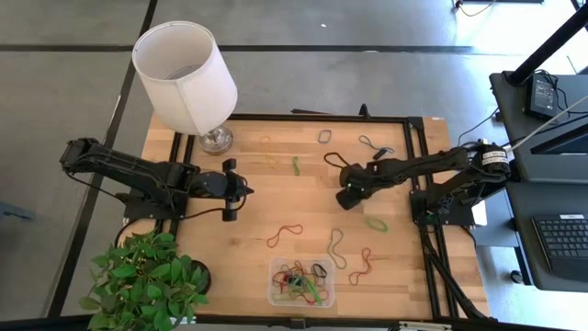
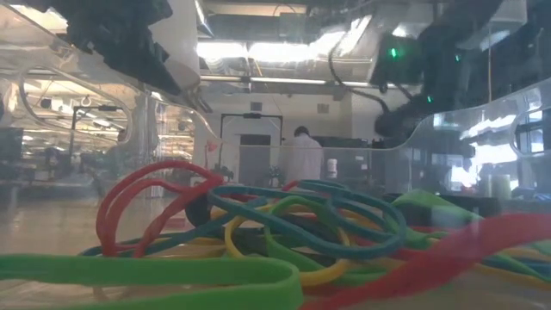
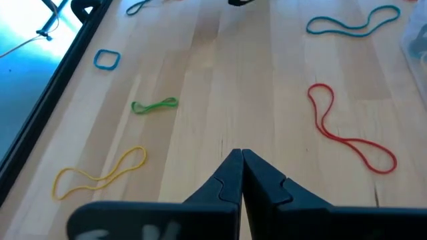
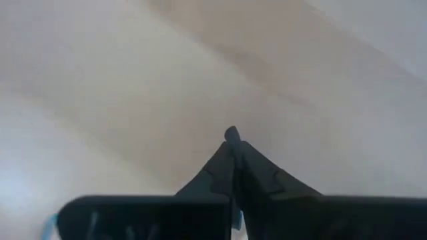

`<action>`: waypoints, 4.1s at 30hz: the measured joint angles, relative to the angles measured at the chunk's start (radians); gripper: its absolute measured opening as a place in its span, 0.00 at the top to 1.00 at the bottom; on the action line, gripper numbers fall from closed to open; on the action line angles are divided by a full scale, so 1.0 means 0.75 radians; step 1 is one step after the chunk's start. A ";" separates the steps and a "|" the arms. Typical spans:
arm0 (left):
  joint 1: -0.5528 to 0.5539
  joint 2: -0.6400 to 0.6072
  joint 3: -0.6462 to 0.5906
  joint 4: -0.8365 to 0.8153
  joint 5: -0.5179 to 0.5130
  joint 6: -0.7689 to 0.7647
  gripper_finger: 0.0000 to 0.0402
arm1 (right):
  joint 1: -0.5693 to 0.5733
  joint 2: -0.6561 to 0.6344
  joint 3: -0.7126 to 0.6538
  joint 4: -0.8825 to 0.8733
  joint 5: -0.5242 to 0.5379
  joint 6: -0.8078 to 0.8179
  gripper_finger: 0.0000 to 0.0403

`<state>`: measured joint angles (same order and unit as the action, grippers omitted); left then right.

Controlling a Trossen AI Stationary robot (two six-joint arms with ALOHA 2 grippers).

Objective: Pick and place rubber bands into bin
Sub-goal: Put the black rubber band into the transparent bin, then put the red rubber band into the transparent bin

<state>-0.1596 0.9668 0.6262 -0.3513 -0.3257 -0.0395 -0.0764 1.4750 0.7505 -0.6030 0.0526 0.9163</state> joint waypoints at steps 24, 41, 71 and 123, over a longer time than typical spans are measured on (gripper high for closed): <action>-0.001 -0.001 0.000 -0.037 0.068 0.211 1.00 | 0.565 0.206 0.989 -0.368 0.290 0.011 1.00; -0.001 -0.001 0.000 -0.096 0.078 0.210 1.00 | 0.750 1.000 1.701 -0.398 0.106 -0.250 0.98; -0.001 -0.001 0.000 -0.125 0.148 0.202 0.99 | 0.760 1.170 1.828 -0.528 -0.094 -0.075 0.42; -0.041 1.352 1.110 -0.496 0.336 -0.142 0.66 | 1.103 -0.548 -0.141 0.051 0.417 -0.197 0.99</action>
<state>-0.1905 1.9811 1.4586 -0.7234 -0.0736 -0.1458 0.7509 1.0640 0.6449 -0.5650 0.3650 0.7686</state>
